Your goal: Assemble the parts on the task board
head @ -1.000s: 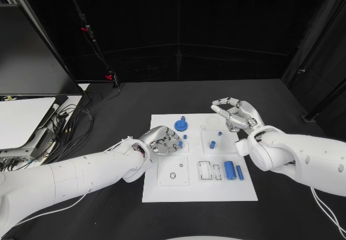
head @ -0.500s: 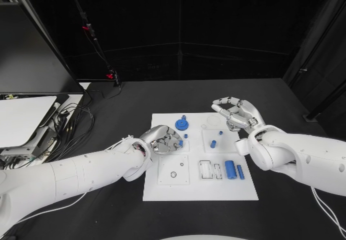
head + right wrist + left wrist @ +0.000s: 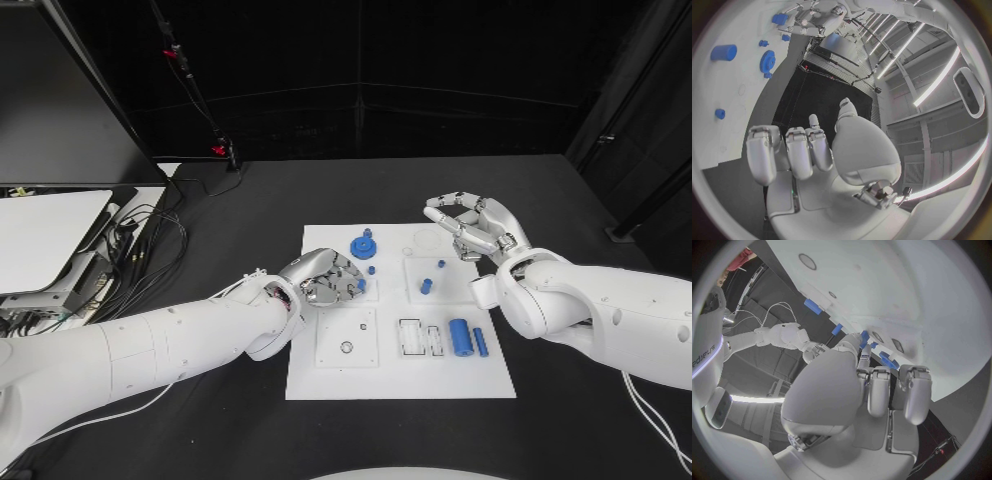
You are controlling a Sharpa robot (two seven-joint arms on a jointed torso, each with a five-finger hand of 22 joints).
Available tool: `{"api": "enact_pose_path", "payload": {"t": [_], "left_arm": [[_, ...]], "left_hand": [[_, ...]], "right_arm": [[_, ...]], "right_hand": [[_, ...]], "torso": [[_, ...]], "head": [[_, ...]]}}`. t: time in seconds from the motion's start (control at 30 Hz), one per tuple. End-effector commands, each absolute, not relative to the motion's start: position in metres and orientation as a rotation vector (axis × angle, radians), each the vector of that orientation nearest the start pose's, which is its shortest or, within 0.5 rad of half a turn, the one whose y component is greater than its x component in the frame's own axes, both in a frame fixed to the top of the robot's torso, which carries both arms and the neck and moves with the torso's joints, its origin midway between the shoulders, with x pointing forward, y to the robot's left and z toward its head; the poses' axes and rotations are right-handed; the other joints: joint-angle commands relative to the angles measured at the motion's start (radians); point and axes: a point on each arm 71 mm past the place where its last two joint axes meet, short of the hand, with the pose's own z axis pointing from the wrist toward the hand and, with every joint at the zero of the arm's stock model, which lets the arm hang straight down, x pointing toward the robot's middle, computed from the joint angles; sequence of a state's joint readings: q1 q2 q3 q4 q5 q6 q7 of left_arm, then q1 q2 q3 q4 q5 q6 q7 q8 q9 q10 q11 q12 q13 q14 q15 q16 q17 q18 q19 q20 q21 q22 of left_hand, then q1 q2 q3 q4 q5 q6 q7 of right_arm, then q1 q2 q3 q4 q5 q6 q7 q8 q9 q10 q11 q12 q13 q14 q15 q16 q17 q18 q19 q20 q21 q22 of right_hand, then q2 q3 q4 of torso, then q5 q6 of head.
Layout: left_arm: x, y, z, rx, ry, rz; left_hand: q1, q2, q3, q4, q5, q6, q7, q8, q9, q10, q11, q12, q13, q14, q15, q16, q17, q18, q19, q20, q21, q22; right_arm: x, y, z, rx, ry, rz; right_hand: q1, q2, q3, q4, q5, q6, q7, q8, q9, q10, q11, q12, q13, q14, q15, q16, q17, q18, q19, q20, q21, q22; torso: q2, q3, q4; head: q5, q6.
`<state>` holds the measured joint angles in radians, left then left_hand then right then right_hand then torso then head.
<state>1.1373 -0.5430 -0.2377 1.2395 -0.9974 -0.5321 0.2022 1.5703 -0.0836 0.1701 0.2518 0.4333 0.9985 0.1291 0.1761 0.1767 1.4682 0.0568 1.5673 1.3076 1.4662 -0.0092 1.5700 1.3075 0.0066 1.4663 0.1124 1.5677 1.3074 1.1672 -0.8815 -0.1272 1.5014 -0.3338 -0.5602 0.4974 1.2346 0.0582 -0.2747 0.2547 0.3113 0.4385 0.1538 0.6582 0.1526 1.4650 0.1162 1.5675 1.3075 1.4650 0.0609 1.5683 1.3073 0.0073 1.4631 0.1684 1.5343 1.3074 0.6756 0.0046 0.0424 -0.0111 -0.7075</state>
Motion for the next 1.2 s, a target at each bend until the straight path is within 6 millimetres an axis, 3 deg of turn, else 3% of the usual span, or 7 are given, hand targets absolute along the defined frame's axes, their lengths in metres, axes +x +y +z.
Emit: {"api": "enact_pose_path", "payload": {"t": [0.03,0.33,1.2], "left_arm": [[0.4853,0.1280,-0.2793,-0.090,1.695,-0.975],[0.4849,0.1275,-0.2803,-0.093,1.708,-0.973],[0.4844,0.1263,-0.2810,-0.089,1.710,-0.979]], "left_hand": [[-0.002,0.005,-0.008,0.001,-0.009,-0.007,-0.002,0.005,0.000,0.103,0.007,0.004,0.263,0.105,0.008,0.001,0.263,-0.007,0.104,-0.001,0.003,0.263],[-0.004,0.000,-0.018,0.002,-0.034,-0.021,0.002,0.001,-0.003,0.103,0.010,0.004,0.263,0.105,0.011,0.001,0.263,-0.007,0.104,0.001,0.003,0.263],[0.000,-0.004,-0.025,0.001,-0.042,-0.046,0.009,-0.006,-0.009,0.103,0.016,0.004,0.263,0.105,0.015,0.001,0.263,-0.007,0.104,0.005,0.003,0.263]], "right_arm": [[0.4750,-0.2405,-0.2080,0.754,1.351,1.235],[0.4751,-0.2406,-0.2080,0.754,1.351,1.233],[0.4760,-0.2408,-0.2096,0.797,1.354,1.236]], "right_hand": [[0.008,0.001,0.000,0.007,0.006,0.007,0.046,0.007,-0.002,0.106,0.009,0.003,0.263,0.106,0.005,0.002,0.264,0.005,0.071,0.007,0.003,0.246],[0.008,0.001,0.000,0.007,0.006,0.007,0.046,0.007,-0.002,0.106,0.009,0.003,0.263,0.106,0.005,0.002,0.264,0.005,0.071,0.007,0.003,0.246],[0.007,0.002,0.000,0.009,0.006,0.011,0.047,0.009,-0.002,0.106,0.010,0.003,0.263,0.106,0.006,0.002,0.264,0.005,0.071,0.008,0.003,0.246]], "torso": [[0.000,0.0002,0.0002],[0.000,0.0000,0.0014],[0.000,0.0003,0.0009]], "head": [[-0.001,-0.002],[-0.002,-0.004],[-0.004,-0.003]]}}
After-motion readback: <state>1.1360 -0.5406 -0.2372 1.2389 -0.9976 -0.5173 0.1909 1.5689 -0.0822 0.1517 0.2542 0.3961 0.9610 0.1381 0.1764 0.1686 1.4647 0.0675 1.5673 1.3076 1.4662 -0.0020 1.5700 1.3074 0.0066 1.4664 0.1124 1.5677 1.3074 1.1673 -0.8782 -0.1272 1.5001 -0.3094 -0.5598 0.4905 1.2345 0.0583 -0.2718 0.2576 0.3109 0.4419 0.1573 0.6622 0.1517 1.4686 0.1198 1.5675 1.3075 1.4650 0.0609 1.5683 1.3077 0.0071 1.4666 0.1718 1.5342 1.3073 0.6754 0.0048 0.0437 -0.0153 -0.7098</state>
